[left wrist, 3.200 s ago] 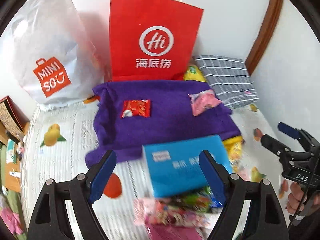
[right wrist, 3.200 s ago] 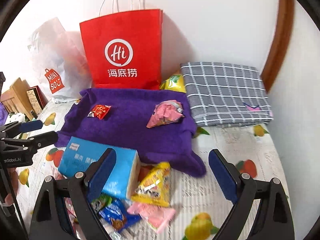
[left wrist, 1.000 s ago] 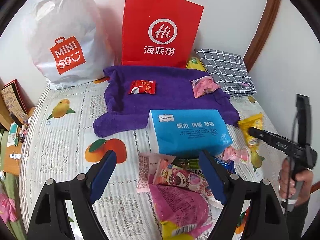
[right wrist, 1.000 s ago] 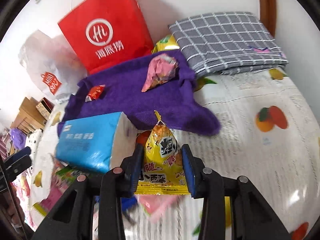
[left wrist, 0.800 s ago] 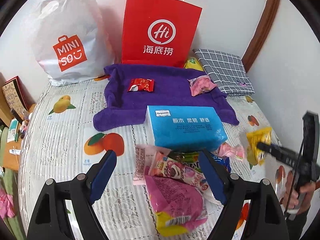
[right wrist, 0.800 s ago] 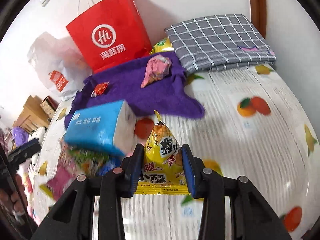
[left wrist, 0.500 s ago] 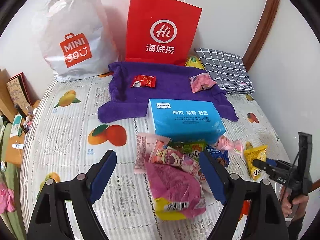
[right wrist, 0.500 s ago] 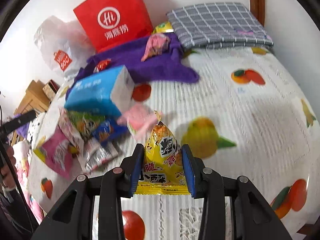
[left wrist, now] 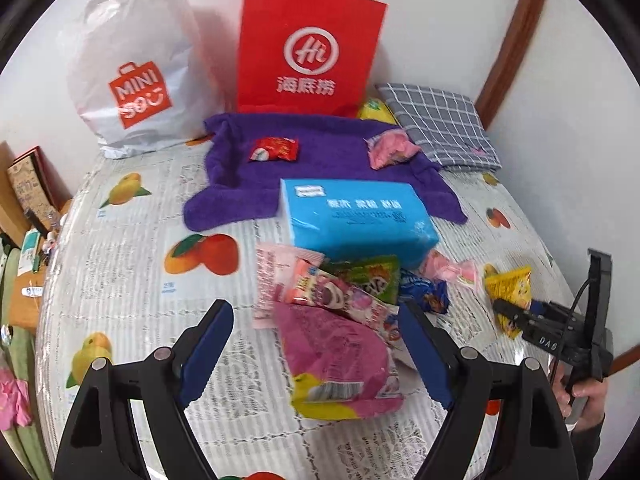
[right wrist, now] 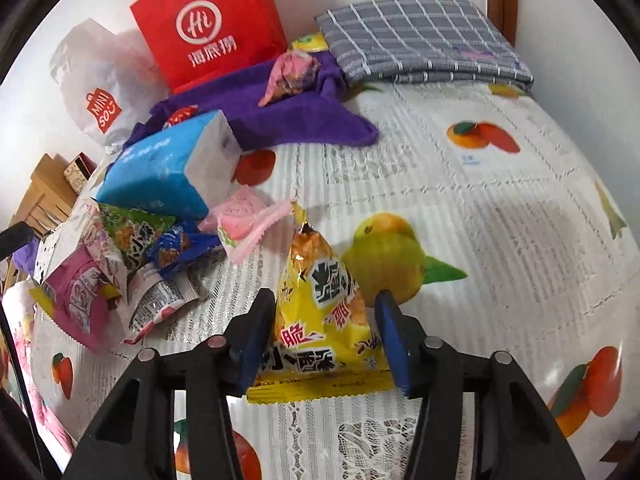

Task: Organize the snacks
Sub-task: 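Grasp the large pink bag with the left tool while the right tool holds the yellow bag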

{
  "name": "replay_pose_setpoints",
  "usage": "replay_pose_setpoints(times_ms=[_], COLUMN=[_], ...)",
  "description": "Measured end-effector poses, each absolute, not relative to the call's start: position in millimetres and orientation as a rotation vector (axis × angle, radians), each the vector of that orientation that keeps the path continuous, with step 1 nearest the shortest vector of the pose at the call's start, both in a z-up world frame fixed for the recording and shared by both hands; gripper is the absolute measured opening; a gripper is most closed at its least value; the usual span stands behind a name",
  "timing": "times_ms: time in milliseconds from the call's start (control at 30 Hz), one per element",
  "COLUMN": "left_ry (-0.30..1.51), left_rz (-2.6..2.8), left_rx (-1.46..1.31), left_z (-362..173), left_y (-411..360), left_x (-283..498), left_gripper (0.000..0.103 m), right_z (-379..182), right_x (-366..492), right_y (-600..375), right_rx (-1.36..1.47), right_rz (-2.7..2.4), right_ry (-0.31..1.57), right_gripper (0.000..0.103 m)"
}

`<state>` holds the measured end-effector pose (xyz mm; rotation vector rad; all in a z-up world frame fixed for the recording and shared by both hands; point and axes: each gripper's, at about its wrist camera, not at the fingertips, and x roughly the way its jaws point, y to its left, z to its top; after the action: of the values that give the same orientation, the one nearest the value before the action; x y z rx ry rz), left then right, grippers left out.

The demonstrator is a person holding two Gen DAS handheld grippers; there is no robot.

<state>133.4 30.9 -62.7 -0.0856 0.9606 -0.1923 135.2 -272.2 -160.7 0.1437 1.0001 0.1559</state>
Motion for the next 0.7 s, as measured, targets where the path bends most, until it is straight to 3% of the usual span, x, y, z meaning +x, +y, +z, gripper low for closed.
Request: replay_pose_setpoints(times_ms=[700], left_ry=[1.096], left_rz=[-0.16], left_rx=[0.122], left_z=[-121.7], left_y=[-13.6], left_x=[140.9], left_gripper=[0.084], right_z=[-149.6], right_x=[107.7], right_y=[-281.1], right_rx=[0.142], right_rz=[0.152], right_ry=[0.955], right_gripper=[0.051])
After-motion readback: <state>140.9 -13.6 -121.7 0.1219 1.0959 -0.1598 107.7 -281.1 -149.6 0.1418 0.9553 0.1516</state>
